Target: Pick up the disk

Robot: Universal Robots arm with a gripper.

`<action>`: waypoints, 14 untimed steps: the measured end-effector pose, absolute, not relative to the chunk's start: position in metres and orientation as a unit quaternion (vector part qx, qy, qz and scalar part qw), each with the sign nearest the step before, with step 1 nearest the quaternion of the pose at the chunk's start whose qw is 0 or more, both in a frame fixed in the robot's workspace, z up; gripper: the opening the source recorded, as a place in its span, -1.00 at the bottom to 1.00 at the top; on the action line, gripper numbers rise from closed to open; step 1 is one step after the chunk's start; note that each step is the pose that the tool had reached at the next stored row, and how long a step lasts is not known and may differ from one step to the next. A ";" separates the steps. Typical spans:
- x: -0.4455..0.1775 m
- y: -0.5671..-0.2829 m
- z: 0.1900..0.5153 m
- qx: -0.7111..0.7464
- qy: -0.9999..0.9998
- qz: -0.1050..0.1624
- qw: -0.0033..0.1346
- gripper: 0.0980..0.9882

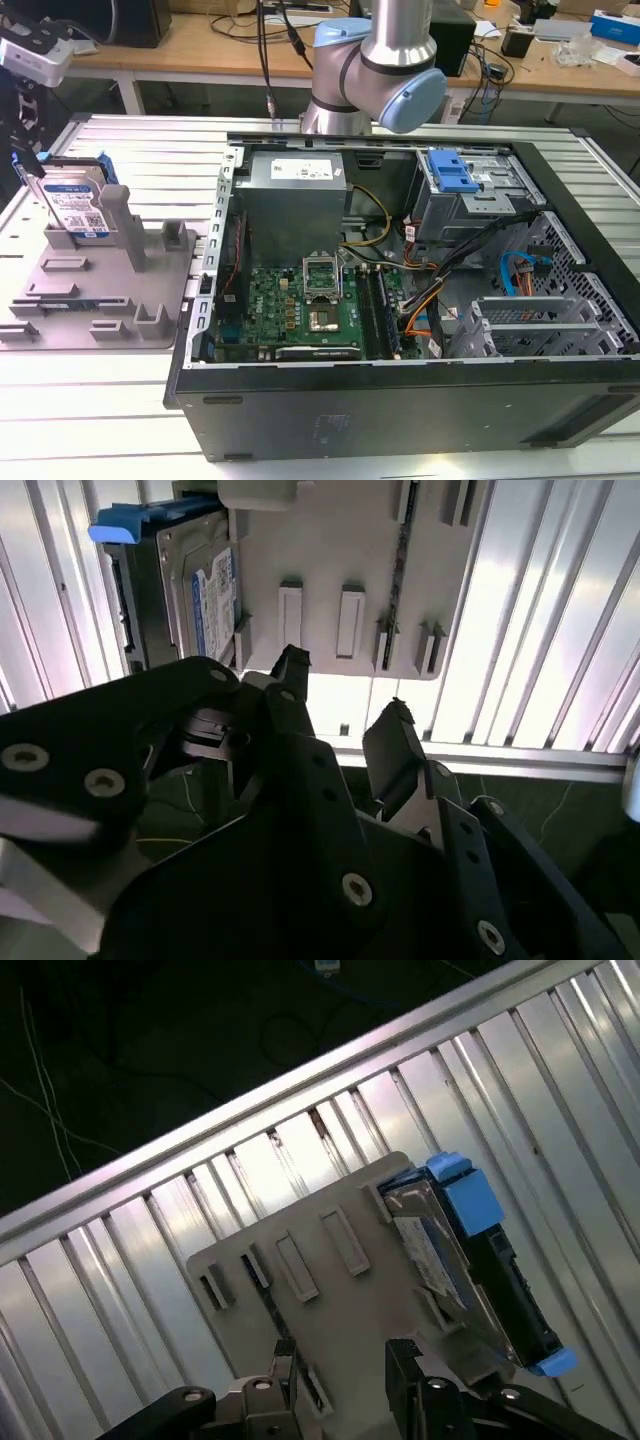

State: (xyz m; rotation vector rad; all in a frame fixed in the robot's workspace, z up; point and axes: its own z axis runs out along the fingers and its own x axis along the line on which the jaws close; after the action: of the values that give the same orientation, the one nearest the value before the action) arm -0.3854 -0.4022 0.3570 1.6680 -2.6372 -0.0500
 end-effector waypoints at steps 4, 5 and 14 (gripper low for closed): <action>-0.385 -0.402 0.356 0.573 -0.819 -0.015 0.011 0.03; -0.385 -0.402 0.356 0.581 -0.814 -0.015 0.011 0.03; -0.385 -0.402 0.355 0.665 -0.747 -0.013 0.011 0.03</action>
State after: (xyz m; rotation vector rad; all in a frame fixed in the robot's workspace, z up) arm -0.3854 -0.4022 0.3547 2.0734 -2.3300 -0.0402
